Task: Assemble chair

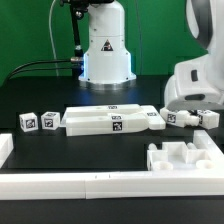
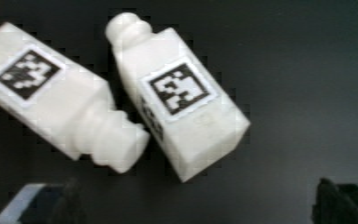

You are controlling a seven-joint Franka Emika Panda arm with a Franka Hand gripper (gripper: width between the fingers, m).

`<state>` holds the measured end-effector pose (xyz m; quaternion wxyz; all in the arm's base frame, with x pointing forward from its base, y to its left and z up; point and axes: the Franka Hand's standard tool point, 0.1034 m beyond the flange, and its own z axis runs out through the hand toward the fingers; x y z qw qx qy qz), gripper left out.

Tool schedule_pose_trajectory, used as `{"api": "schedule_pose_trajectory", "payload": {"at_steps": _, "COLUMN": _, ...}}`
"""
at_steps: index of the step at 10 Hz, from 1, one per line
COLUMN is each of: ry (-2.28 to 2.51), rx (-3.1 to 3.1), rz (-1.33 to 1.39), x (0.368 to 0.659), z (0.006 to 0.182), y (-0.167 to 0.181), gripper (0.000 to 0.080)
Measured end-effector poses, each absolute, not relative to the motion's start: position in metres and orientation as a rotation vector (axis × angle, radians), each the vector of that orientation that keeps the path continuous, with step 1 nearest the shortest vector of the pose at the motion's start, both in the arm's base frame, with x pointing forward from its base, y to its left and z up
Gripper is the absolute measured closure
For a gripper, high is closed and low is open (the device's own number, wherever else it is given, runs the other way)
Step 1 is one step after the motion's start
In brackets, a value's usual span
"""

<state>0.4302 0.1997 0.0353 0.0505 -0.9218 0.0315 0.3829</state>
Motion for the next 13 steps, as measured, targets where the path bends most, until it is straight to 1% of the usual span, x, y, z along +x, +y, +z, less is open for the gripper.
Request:
{"api": "schedule_pose_trajectory", "payload": {"at_steps": 1, "ry": 0.117, "rx": -2.796, "rz": 1.201, "x": 0.428, "z": 0.036, "y": 0.196, "gripper": 0.0151}}
{"api": "schedule_pose_trajectory", "payload": {"at_steps": 3, "ry": 0.122, "rx": -2.726, "rz": 1.359, "x": 0.423, "z": 0.033, "y": 0.190, "gripper": 0.0151}}
{"api": "schedule_pose_trajectory", "payload": {"at_steps": 4, "ry": 0.132, "rx": -2.738, "rz": 1.332, "x": 0.427, "z": 0.029, "y": 0.191, "gripper": 0.0151}}
{"api": "schedule_pose_trajectory", "payload": {"at_steps": 5, "ry": 0.194, "rx": -2.741, "rz": 1.371, "x": 0.420, "z": 0.027, "y": 0.198, "gripper": 0.0151}}
{"api": "schedule_pose_trajectory", "payload": {"at_steps": 6, "ry": 0.187, "rx": -2.739, "rz": 1.405, "x": 0.413, "z": 0.020, "y": 0.203, "gripper": 0.0151}}
{"api": "schedule_pose_trajectory", "payload": {"at_steps": 7, "ry": 0.145, "rx": -2.775, "rz": 1.414, "x": 0.412, "z": 0.021, "y": 0.208, "gripper": 0.0151}}
{"api": "schedule_pose_trajectory", "payload": {"at_steps": 10, "ry": 0.165, "rx": -2.772, "rz": 1.415, "x": 0.412, "z": 0.020, "y": 0.209, "gripper": 0.0151}}
{"api": "schedule_pose_trajectory", "payload": {"at_steps": 12, "ry": 0.241, "rx": -2.784, "rz": 1.461, "x": 0.401, "z": 0.017, "y": 0.220, "gripper": 0.0151}}
{"api": "schedule_pose_trajectory", "payload": {"at_steps": 13, "ry": 0.250, "rx": -2.780, "rz": 1.481, "x": 0.397, "z": 0.014, "y": 0.220, "gripper": 0.0151}}
